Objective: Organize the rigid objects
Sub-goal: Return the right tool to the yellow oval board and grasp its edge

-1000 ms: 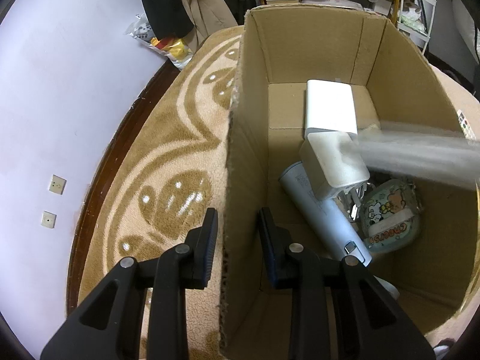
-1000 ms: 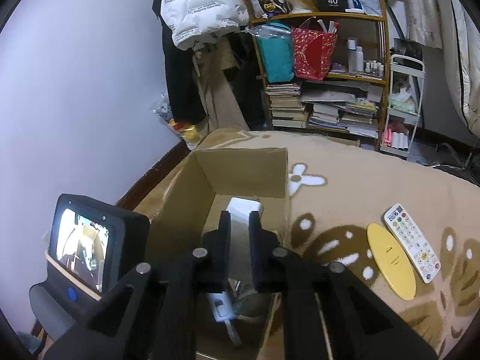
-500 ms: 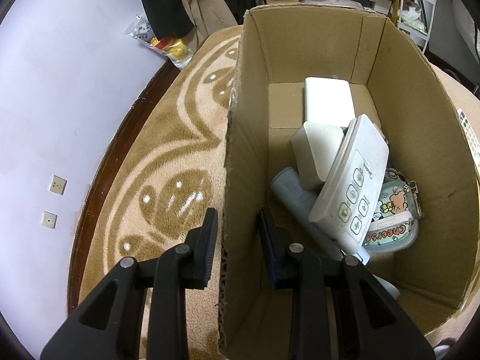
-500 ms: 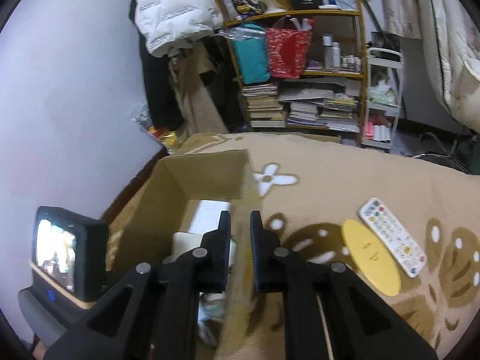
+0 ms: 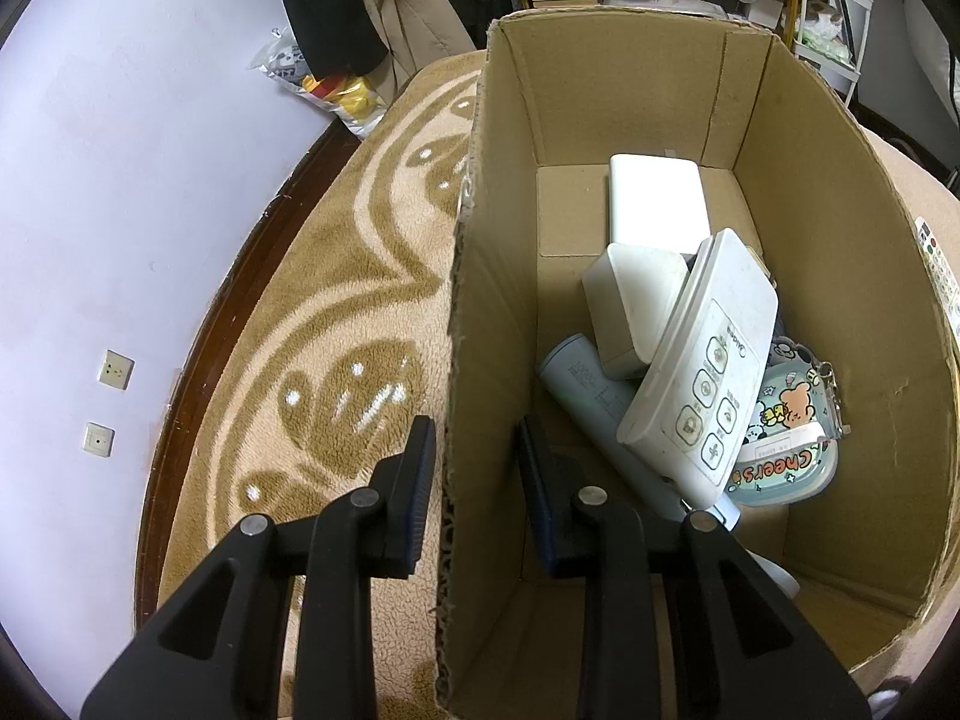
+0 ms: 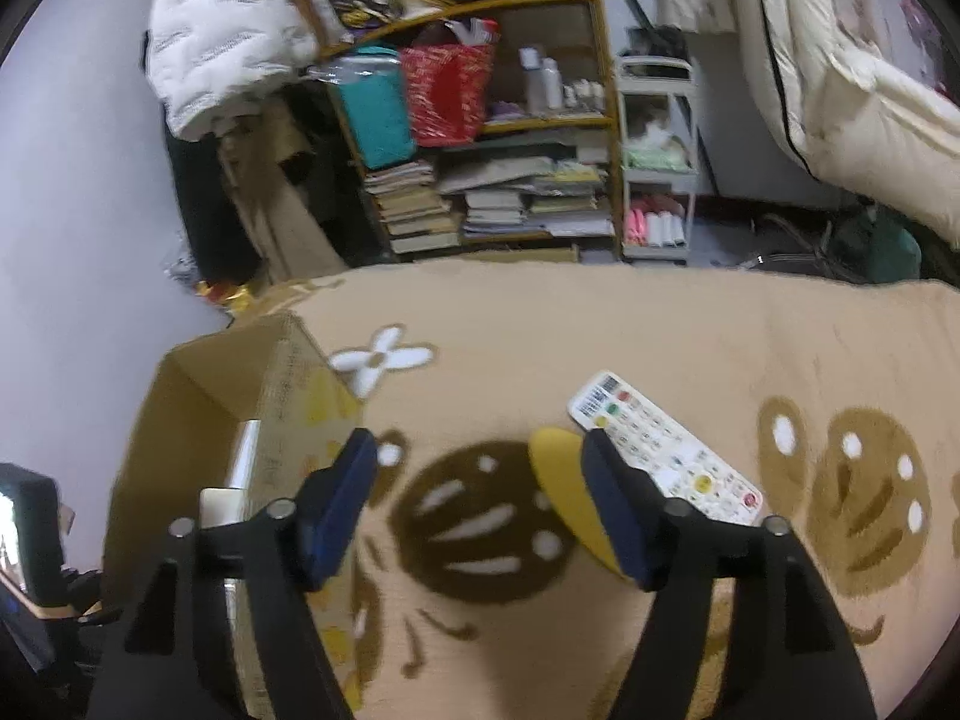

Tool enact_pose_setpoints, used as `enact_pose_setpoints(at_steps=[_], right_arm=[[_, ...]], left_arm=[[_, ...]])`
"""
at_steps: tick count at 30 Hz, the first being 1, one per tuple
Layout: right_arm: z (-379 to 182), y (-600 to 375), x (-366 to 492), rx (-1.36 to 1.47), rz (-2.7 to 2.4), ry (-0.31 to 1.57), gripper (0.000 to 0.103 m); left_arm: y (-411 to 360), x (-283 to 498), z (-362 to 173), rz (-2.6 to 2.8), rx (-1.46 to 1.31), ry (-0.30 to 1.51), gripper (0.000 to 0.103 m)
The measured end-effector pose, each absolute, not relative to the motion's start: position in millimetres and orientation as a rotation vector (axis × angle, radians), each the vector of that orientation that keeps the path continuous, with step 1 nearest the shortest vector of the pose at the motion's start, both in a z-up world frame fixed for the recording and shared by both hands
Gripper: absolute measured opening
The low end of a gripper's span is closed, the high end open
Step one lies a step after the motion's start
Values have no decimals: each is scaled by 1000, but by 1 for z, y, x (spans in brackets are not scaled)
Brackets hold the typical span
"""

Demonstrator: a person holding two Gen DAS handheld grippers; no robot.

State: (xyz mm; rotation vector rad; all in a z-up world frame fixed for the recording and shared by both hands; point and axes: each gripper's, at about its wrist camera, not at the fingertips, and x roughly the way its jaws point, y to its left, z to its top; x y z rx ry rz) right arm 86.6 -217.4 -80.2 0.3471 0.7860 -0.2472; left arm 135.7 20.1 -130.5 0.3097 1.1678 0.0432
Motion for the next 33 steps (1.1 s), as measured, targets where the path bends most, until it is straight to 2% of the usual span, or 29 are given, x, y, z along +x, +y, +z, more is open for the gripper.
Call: enact_pose_setpoints(at_steps=[3,10,15,33], right_arm=[[-95,-236,85,413,-260,810,86],[-123,-265,80,516,-320,897,87],[-135,-273,80,503,-356,946,97],[-169,-287,84,502,-368,1041,103]], left_arm=[[20,135,-131,43,312,1167,28],[18,135,-131,46,317,1166,28],[17,134,-131,47,322,1165,28],[18,135,-130,43,316,1168,28]])
